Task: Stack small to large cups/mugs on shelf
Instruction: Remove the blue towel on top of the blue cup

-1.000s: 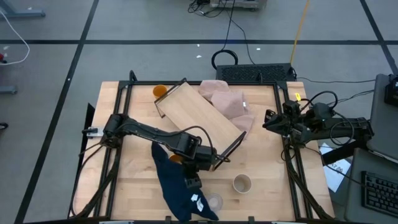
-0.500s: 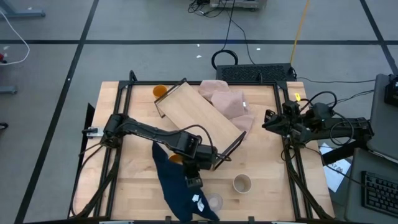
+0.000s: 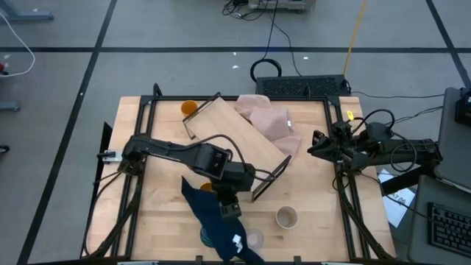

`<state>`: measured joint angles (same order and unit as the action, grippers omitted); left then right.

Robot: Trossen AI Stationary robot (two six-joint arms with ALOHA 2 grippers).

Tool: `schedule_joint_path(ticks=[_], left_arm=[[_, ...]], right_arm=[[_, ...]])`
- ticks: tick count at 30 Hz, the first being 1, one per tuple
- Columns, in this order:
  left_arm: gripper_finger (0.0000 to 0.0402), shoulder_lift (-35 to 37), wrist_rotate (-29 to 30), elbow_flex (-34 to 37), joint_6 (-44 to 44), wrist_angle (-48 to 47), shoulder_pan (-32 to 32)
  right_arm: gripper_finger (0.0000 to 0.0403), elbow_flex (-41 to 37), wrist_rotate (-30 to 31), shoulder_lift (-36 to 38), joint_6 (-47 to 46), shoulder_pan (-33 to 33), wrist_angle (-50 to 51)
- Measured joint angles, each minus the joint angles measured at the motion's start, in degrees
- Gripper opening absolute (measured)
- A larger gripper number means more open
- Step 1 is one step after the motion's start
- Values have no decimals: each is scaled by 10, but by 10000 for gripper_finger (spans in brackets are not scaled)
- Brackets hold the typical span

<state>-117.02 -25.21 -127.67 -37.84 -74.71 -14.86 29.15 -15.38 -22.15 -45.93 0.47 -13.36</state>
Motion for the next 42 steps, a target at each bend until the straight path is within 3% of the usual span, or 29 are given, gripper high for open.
schedule_joint_path(ticks=[6,14,27,42], left_arm=[[1,5,69,-74,-33,-78,-7],[0,76,119,-67,-108,-104,-19],[0,248,349,-68,-239,-125,-65],[0,333,495,-68,-270,-135,-97]], right_arm=[[80,0,0,0,4,0,15],[80,-3,0,-5,6,0,36],[80,-32,1,-7,2,0,38],[80,-54,2,-7,-11,0,38]])
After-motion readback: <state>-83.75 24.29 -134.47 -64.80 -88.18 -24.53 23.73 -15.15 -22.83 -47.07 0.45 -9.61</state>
